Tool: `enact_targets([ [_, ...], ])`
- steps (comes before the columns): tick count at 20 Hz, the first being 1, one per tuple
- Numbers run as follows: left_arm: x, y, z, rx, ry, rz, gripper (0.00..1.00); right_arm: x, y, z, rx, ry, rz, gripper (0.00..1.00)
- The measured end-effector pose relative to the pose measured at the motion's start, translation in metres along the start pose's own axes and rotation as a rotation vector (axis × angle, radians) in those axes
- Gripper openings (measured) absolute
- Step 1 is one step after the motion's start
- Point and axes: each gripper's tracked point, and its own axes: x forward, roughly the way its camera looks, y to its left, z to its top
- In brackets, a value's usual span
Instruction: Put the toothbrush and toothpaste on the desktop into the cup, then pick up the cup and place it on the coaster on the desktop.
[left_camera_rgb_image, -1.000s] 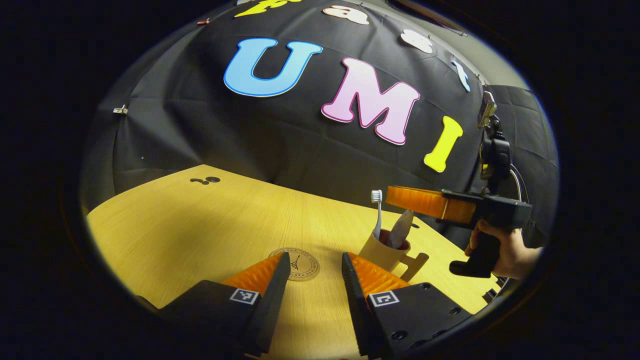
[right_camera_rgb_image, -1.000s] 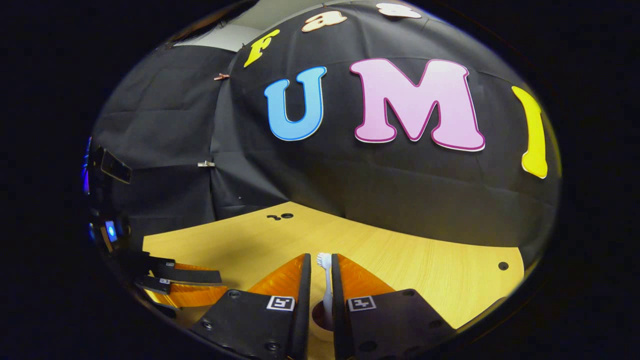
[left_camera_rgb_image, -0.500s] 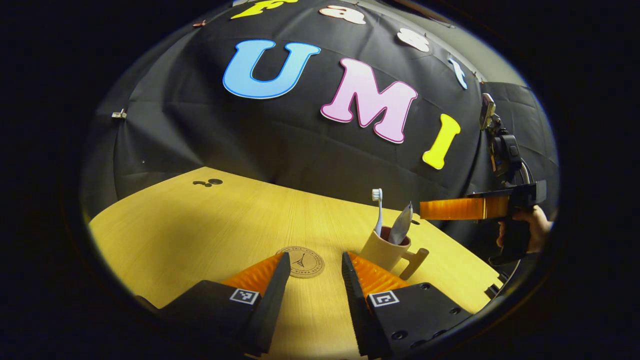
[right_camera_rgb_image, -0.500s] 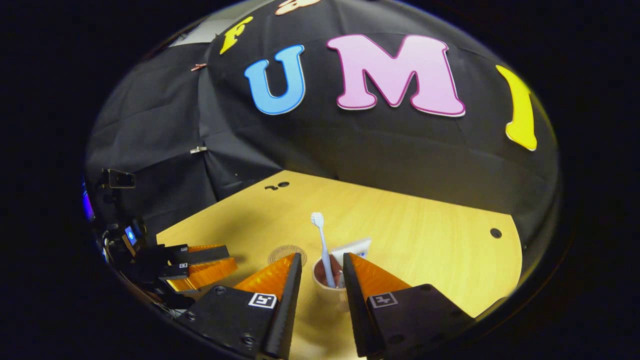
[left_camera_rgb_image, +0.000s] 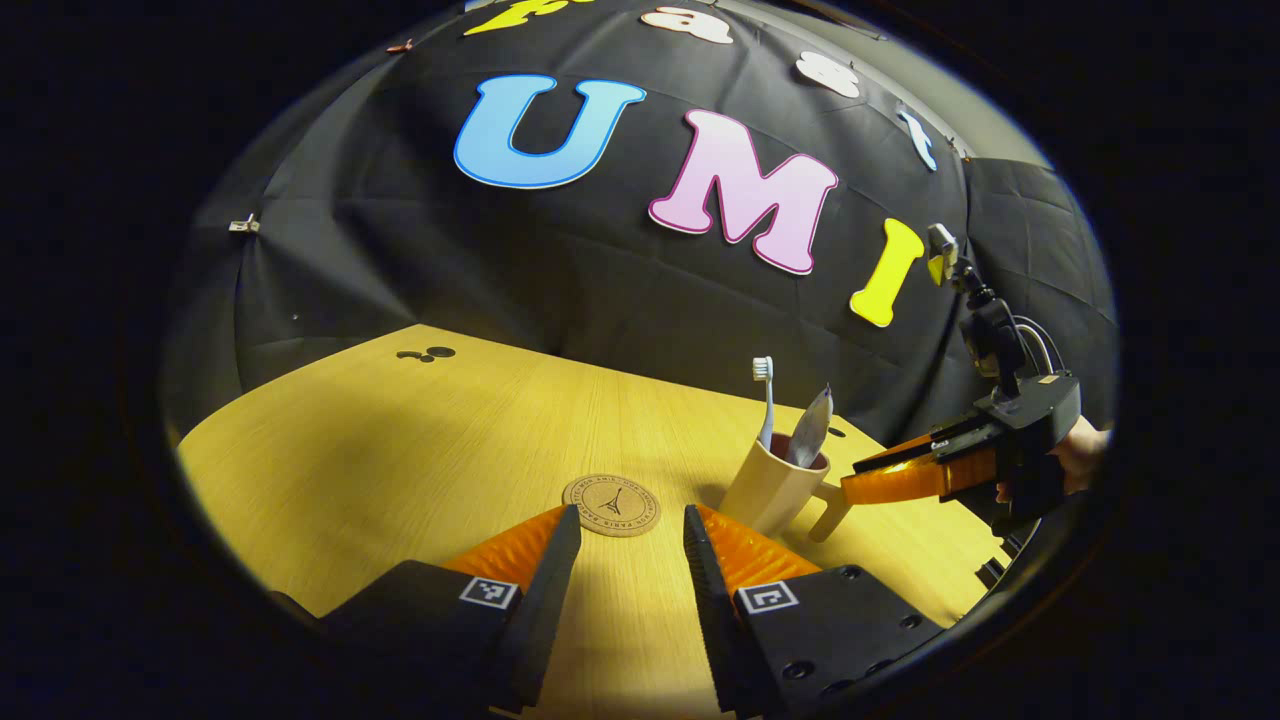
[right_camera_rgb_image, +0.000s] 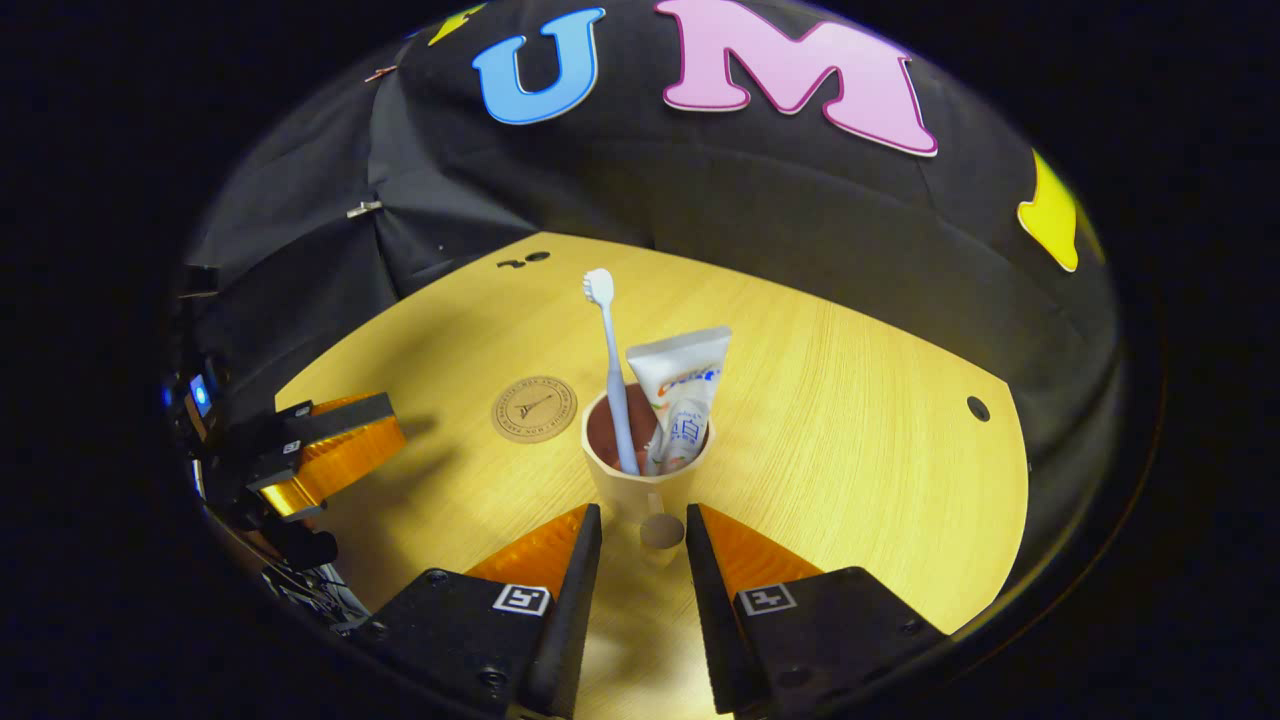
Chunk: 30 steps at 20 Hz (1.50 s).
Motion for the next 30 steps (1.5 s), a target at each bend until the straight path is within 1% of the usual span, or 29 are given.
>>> enact_targets([
  [2,0.001,0.003,-0.001,-0.006,0.0,0.007,0.65,0.011,-0.003,-0.006,0.021,0.037,-0.007,0.53],
  [3,0.0,0.004,0.0,-0.01,0.0,0.01,0.65,0.017,-0.005,-0.009,0.028,0.063,-0.012,0.5],
  [5,0.0,0.007,-0.003,-0.017,0.001,0.015,0.66,0.029,-0.008,-0.016,0.035,0.118,-0.017,0.5],
  [6,0.0,0.007,-0.004,-0.02,0.001,0.017,0.66,0.03,-0.007,-0.021,0.036,0.147,-0.014,0.53],
  [8,0.0,0.009,-0.007,-0.023,0.004,0.021,0.65,0.038,-0.004,-0.029,0.022,0.205,-0.01,0.53],
  [9,0.0,0.009,-0.008,-0.024,0.006,0.023,0.66,0.04,-0.003,-0.029,0.013,0.22,-0.008,0.49],
  [10,0.0,0.01,-0.009,-0.025,0.006,0.024,0.66,0.042,-0.002,-0.028,0.007,0.225,-0.005,0.53],
  [14,-0.001,0.014,-0.008,-0.023,0.005,0.027,0.66,0.05,0.0,-0.031,-0.006,0.255,-0.008,0.54],
  [15,-0.002,0.015,-0.008,-0.024,0.004,0.029,0.65,0.051,0.001,-0.033,-0.007,0.263,-0.004,0.51],
  [16,-0.002,0.017,-0.009,-0.025,0.006,0.03,0.65,0.053,0.001,-0.035,-0.01,0.271,-0.005,0.52],
  [17,-0.003,0.019,-0.009,-0.025,0.008,0.033,0.65,0.053,0.001,-0.035,-0.013,0.279,-0.006,0.5],
  [19,-0.005,0.022,-0.009,-0.025,0.012,0.037,0.65,0.055,0.001,-0.038,-0.002,0.294,-0.007,0.36],
  [21,-0.007,0.025,-0.011,-0.026,0.024,0.044,0.66,0.053,0.001,-0.037,-0.001,0.302,-0.007,0.27],
  [22,-0.009,0.025,-0.008,-0.028,0.028,0.049,0.66,0.054,0.002,-0.038,-0.008,0.302,-0.005,0.3],
  [25,-0.021,0.023,0.008,-0.041,0.035,0.05,0.66,0.052,0.005,-0.039,-0.011,0.298,0.002,0.27],
  [26,-0.027,0.023,0.015,-0.04,0.04,0.05,0.66,0.052,0.008,-0.039,0.001,0.284,0.005,0.22],
  [27,-0.034,0.021,0.024,-0.034,0.044,0.048,0.66,0.052,0.009,-0.04,0.008,0.274,0.007,0.27],
  [28,-0.045,0.02,0.037,-0.023,0.05,0.045,0.65,0.053,0.01,-0.039,0.015,0.262,0.007,0.25],
  [30,-0.061,0.019,0.055,-0.005,0.057,0.044,0.65,0.052,0.014,-0.04,0.035,0.242,0.011,0.25],
])
